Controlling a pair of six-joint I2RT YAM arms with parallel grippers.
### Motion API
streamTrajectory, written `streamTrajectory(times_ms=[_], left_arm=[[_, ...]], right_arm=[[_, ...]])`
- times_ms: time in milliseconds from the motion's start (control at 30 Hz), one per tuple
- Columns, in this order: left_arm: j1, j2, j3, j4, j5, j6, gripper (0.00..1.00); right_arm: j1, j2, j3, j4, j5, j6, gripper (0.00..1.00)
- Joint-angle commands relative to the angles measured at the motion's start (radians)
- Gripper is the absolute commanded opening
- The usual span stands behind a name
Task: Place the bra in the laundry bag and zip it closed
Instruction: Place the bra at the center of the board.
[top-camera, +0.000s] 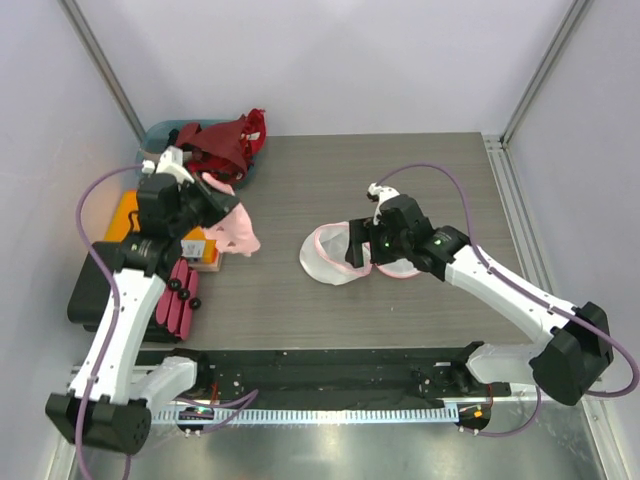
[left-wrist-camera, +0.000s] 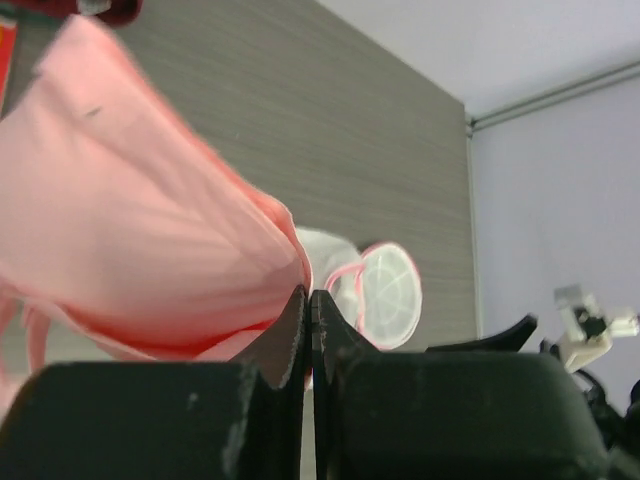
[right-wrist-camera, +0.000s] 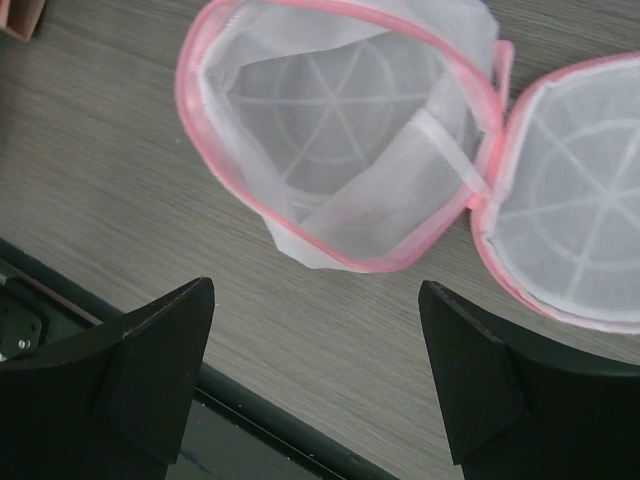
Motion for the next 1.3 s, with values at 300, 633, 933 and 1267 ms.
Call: streamTrajectory(times_ms=[300, 633, 933, 1267], left_arm=[[-0.015, -0.255, -0.103, -0.595, -0.063, 0.149, 0.00], [-0.038, -0.134, -0.061, -0.753, -0.235, 0.226, 0.00], [-0.381, 0.044, -0.184, -0.450, -0.332, -0.074, 0.00], [-0.647, 0.333, -0.193, -0.276, -0.327, -0.152, 0.33]], right_arm=[[0.206, 0.142, 0.071, 0.191, -0.083, -0.038, 0.86], [0.242, 0.172, 0.022, 0.224, -0.047, 0.008, 0.86], [0.242, 0.053, -0.067, 0.261, -0.009, 0.061, 0.87], [0.242, -0.022, -0.149, 0.254, 0.006, 0.091, 0.87]])
